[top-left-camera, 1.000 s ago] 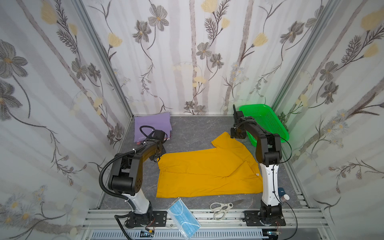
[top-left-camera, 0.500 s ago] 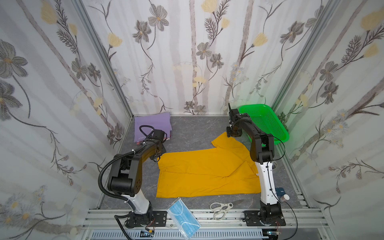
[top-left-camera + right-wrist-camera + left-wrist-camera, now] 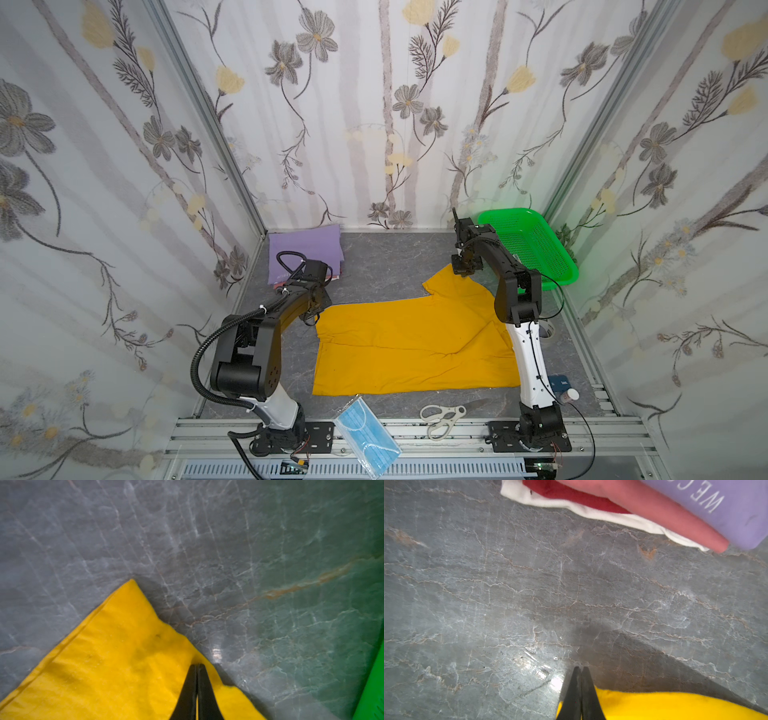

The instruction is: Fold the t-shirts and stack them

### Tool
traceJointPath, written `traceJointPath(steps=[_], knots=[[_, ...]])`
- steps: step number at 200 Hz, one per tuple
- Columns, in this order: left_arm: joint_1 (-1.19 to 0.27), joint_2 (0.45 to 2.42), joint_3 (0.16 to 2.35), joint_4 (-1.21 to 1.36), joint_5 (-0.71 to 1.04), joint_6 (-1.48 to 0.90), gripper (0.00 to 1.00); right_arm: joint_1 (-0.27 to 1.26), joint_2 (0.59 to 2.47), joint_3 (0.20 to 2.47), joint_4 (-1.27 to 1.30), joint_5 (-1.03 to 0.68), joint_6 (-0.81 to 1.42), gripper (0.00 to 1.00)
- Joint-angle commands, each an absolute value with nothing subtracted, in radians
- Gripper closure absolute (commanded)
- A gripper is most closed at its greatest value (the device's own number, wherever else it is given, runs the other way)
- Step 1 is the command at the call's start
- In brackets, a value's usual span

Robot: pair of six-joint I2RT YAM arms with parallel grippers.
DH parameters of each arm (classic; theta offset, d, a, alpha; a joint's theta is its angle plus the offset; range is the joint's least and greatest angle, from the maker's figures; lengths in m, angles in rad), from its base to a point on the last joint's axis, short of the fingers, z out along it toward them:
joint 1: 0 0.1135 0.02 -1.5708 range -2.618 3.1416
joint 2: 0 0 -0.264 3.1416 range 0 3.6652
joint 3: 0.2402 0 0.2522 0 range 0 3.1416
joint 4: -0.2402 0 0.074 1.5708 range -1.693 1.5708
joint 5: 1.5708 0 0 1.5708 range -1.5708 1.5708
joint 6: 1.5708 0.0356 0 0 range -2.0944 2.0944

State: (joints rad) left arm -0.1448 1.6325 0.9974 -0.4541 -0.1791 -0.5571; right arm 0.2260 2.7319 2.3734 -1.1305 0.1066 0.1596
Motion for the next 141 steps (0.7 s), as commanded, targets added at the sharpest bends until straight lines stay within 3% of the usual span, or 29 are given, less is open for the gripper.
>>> traceJointPath(steps=[1,26,51,101,110,141], knots=[[-0.143,1.614,0.99,-0.436,-0.184,-0.571,1.0,0.229,2.738,2.38,-1.14,0.127,0.159,0.64],[-0.142,1.595,0.984,-0.438,-0.179,-0.575,1.0,0.23,2.727,2.351,-1.146,0.109,0.163,0.55],[-0.138,1.55,0.973,-0.452,-0.173,-0.58,1.0,0.235,2.704,2.291,-1.145,0.064,0.167,0.53],[-0.126,1.45,0.913,-0.421,-0.121,-0.595,1.0,0.243,2.691,2.244,-1.167,0.059,0.168,0.89],[-0.126,1.444,0.911,-0.419,-0.115,-0.592,1.0,0.246,2.696,2.253,-1.172,0.064,0.166,1.0],[-0.123,1.44,0.913,-0.408,-0.093,-0.589,1.0,0.242,2.705,2.343,-1.176,0.074,0.171,1.0]])
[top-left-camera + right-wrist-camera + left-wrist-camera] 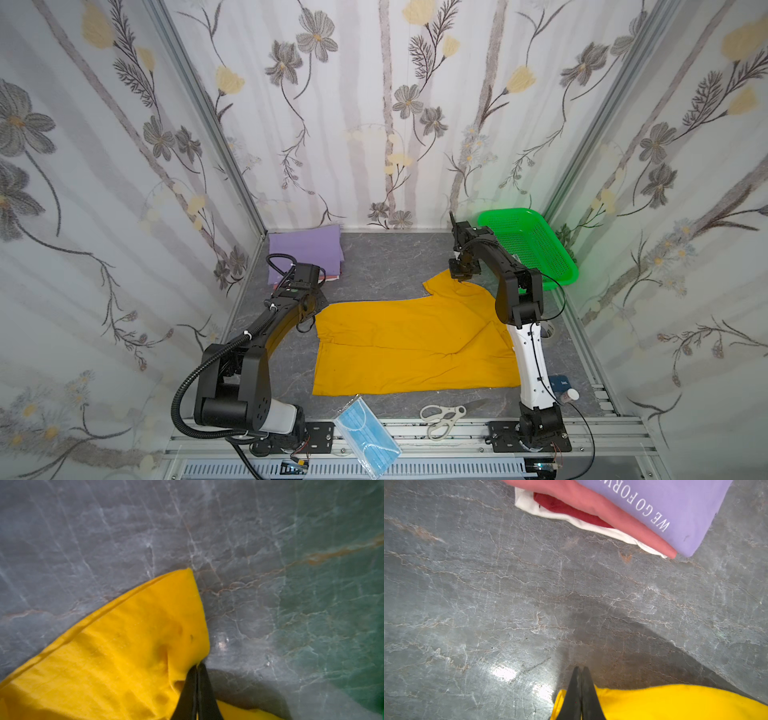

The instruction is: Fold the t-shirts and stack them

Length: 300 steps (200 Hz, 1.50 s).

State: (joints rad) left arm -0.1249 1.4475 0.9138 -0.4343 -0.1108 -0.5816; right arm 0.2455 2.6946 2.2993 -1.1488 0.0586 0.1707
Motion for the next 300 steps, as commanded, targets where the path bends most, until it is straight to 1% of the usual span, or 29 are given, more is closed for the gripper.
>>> traceJointPath(steps=[1,42,63,92,129,168,200,260,300], knots=[[-0.123,1.44,0.913,-0.407,-0.093,-0.589,1.0,0.242,2.703,2.343,-1.172,0.074,0.17,1.0],[-0.112,1.459,0.936,-0.389,-0.074,-0.6,1.0,0.219,2.551,2.341,-1.069,0.002,0.159,1.0],[-0.106,1.488,0.973,-0.392,-0.062,-0.604,1.0,0.198,2.496,2.341,-1.064,-0.028,0.149,1.0],[-0.104,1.5,1.013,-0.403,-0.067,-0.606,1.0,0.183,2.436,2.301,-1.073,-0.021,0.124,1.0],[-0.095,1.51,1.078,-0.445,-0.093,-0.586,1.0,0.174,2.297,2.068,-0.941,-0.085,0.119,1.0],[-0.078,1.51,1.108,-0.465,-0.056,-0.575,1.0,0.164,2.179,1.885,-0.832,-0.132,0.087,1.0],[-0.078,1.467,1.057,-0.468,-0.049,-0.577,1.0,0.16,2.082,1.758,-0.78,-0.127,0.08,1.0],[-0.077,1.372,0.967,-0.508,-0.071,-0.567,1.0,0.154,1.806,1.451,-0.679,-0.101,0.135,1.0],[-0.077,1.286,0.894,-0.516,-0.051,-0.577,1.0,0.142,1.674,1.249,-0.635,-0.076,0.152,1.0]])
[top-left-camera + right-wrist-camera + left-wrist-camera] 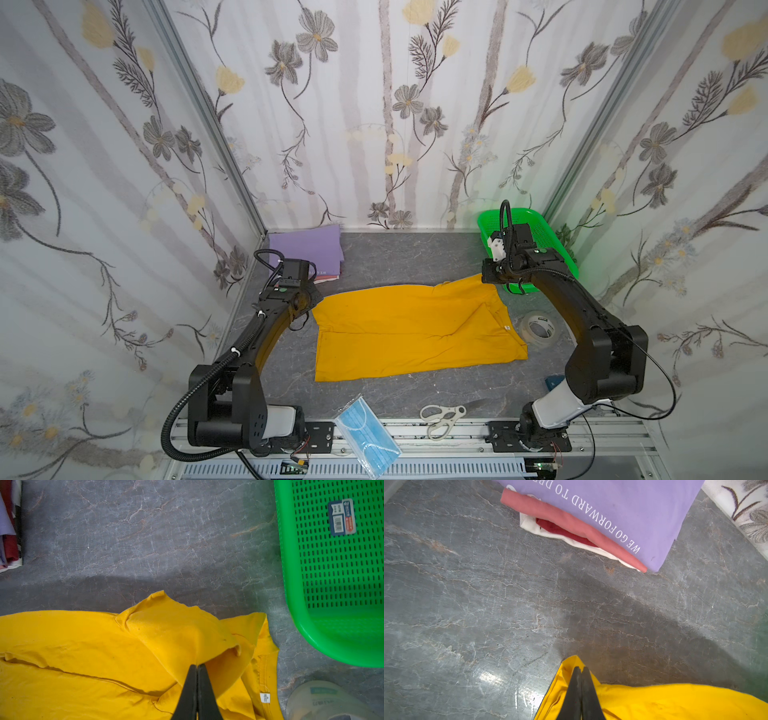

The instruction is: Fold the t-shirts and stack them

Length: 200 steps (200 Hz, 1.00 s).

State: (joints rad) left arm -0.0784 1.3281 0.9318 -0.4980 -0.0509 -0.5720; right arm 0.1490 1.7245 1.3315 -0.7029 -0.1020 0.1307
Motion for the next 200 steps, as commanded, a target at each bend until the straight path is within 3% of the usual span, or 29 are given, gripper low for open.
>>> traceJointPath(steps=[1,96,200], knots=[[-0.077,1.284,0.892,-0.517,-0.05,-0.578,1.0,0.142,1.671,1.244,-0.635,-0.077,0.153,1.0],[-0.08,1.148,0.665,-0.502,0.013,-0.617,1.0,0.131,1.451,0.912,-0.574,0.067,0.291,1.0],[-0.115,1.086,0.572,-0.509,0.028,-0.649,1.0,0.127,1.369,0.859,-0.572,0.064,0.325,1.0]])
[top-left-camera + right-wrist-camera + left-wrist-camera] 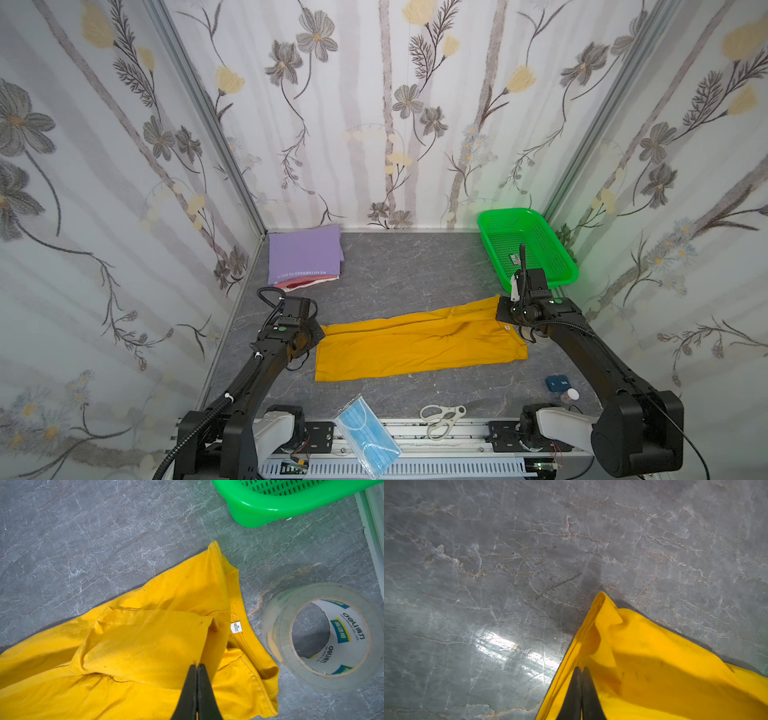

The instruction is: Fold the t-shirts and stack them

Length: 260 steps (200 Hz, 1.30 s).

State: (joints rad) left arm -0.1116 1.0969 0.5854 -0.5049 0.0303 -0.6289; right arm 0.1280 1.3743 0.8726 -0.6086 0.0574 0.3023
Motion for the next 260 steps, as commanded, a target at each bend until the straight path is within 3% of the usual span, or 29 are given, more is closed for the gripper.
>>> traceJointPath(steps=[1,17,22,29,35,51,62,85,118,124,127,160,203,224,260], knots=[[-0.115,1.085,0.572,-0.509,0.028,-0.65,1.0,0.127,1.368,0.858,-0.571,0.063,0.325,1.0],[-0.114,1.08,0.575,-0.516,0.03,-0.65,1.0,0.127,1.354,0.851,-0.568,0.061,0.332,1.0],[-0.115,1.078,0.579,-0.52,0.033,-0.653,0.83,0.127,1.35,0.851,-0.57,0.061,0.334,1.0],[-0.115,1.07,0.589,-0.533,0.036,-0.66,0.58,0.127,1.336,0.854,-0.576,0.065,0.339,0.85],[-0.115,1.056,0.602,-0.552,0.034,-0.665,0.43,0.127,1.322,0.857,-0.578,0.07,0.342,0.75],[-0.115,0.987,0.644,-0.597,0.007,-0.679,0.13,0.127,1.272,0.868,-0.584,0.079,0.344,0.48],[-0.114,0.937,0.663,-0.599,-0.003,-0.68,0.0,0.127,1.258,0.888,-0.596,0.08,0.335,0.39],[-0.107,0.951,0.692,-0.544,0.058,-0.668,0.0,0.13,1.287,0.925,-0.609,0.021,0.313,0.3],[-0.136,1.15,0.692,-0.323,0.307,-0.687,0.0,0.193,1.4,0.877,-0.506,-0.096,0.339,0.2],[-0.151,1.181,0.694,-0.294,0.326,-0.686,0.0,0.206,1.422,0.861,-0.475,-0.118,0.357,0.03],[-0.161,1.197,0.697,-0.286,0.326,-0.685,0.0,0.213,1.434,0.852,-0.457,-0.132,0.367,0.01],[-0.216,1.321,0.693,-0.204,0.315,-0.675,0.0,0.266,1.579,0.801,-0.318,-0.149,0.467,0.0],[-0.218,1.394,0.654,-0.225,0.202,-0.673,0.0,0.296,1.816,0.895,-0.344,-0.106,0.477,0.0],[-0.218,1.392,0.622,-0.282,0.115,-0.685,0.0,0.336,1.944,1.033,-0.431,-0.08,0.437,0.0],[-0.239,1.371,0.542,-0.278,0.145,-0.714,0.0,0.393,2.24,1.436,-0.636,-0.077,0.35,0.0]])
